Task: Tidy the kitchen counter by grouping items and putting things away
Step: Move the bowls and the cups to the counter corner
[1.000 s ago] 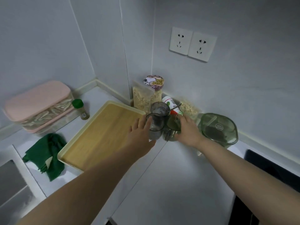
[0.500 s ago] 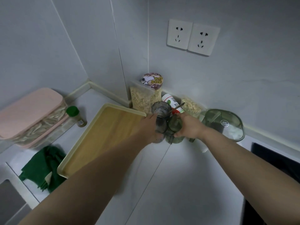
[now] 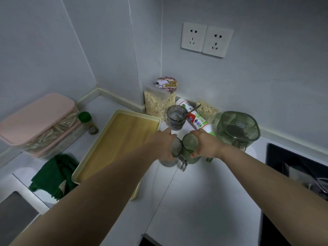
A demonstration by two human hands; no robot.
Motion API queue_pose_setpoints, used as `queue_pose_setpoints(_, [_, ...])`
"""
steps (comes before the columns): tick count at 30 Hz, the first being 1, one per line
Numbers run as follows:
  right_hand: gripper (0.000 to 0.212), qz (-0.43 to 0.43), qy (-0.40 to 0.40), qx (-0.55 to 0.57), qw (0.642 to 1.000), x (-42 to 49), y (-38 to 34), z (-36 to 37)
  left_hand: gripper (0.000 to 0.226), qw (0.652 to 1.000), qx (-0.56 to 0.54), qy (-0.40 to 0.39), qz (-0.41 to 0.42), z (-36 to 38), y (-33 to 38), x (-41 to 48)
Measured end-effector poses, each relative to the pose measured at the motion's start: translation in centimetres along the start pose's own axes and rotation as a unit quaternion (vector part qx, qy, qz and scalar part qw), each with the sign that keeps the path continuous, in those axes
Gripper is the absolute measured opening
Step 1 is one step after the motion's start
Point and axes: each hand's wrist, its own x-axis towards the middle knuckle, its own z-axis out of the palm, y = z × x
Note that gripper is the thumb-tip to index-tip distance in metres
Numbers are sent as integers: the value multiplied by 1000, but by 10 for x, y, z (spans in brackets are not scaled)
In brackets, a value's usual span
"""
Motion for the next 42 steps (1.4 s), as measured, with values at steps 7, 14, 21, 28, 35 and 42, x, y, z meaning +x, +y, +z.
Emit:
queue_pose_setpoints(7, [96,42,16,19,999,-21,-16,16,72,1000,-12,16,14,16,10,-26])
queue_pose_setpoints(14, [85,115,37,46,992,-57,-21,33,79,999,-18,36,34,23,24,-40])
queue_pose_setpoints(21, [86,144,105,81,981,-118,4,28,89,994,-49,54,80,9,64,-53])
queue_pose_setpoints(28, [88,183,177,127,959,-207,64,7,91,980,-49,83,174,-20,156,-55])
queue_pose_setpoints(35, [94,239,275,148,919,-332,151,-11,93,959,-45,143,241,-44,299,-60])
queue_pose_setpoints(42, [88,320,352,129,870,-487,258,-8,93,918,-28,157,362,-46,482,-74])
